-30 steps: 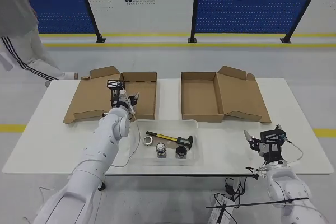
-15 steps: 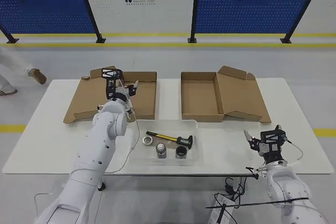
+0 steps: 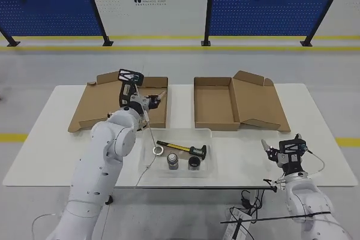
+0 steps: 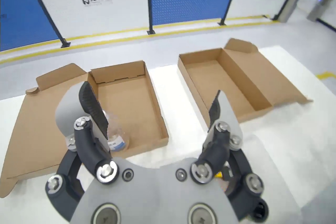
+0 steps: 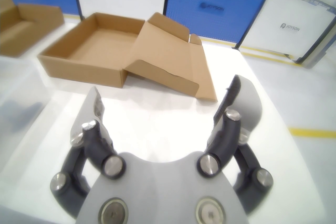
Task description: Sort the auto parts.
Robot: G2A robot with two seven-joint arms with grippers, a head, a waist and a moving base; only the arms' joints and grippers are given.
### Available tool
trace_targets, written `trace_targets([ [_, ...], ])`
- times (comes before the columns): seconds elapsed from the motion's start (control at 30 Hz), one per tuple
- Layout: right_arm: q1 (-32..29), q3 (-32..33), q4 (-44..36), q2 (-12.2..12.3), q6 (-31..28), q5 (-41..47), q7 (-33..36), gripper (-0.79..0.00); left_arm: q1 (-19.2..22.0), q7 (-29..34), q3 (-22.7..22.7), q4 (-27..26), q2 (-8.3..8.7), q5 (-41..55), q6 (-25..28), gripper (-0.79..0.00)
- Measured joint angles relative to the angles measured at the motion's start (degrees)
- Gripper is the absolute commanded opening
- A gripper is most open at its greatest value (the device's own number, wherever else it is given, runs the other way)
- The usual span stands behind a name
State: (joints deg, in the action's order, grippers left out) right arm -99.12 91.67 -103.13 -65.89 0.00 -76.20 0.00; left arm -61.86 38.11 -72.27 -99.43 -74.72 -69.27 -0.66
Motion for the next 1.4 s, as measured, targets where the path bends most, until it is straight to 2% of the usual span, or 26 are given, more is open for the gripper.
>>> trace_targets([
  [0.13,0.0,0.0,0.0,0.0,0.0,0.0,0.0,0.0,-1.8,9.6,-0.3,-4.4,0.35,7.3,5.4,0.0],
  [0.37,0.0,0.0,0.0,0.0,0.0,0.0,0.0,0.0,-3.7,21.9,0.1,-5.8,1.2,13.3,13.4,0.0],
  [0.53,0.0,0.0,0.0,0.0,0.0,0.0,0.0,0.0,-4.0,27.7,-0.7,-5.8,1.63,17.9,13.4,0.0],
  [0.67,0.0,0.0,0.0,0.0,0.0,0.0,0.0,0.0,-3.6,28.2,-1.3,-5.7,1.86,21.2,14.8,0.0],
  [1.2,0.0,0.0,0.0,0.0,0.0,0.0,0.0,0.0,-4.6,26.8,-1.2,-5.3,1.99,21.9,14.7,0.0],
  [1.4,0.0,0.0,0.0,0.0,0.0,0.0,0.0,0.0,-5.2,30.6,0.5,-5.0,2.39,23.7,15.2,0.0],
])
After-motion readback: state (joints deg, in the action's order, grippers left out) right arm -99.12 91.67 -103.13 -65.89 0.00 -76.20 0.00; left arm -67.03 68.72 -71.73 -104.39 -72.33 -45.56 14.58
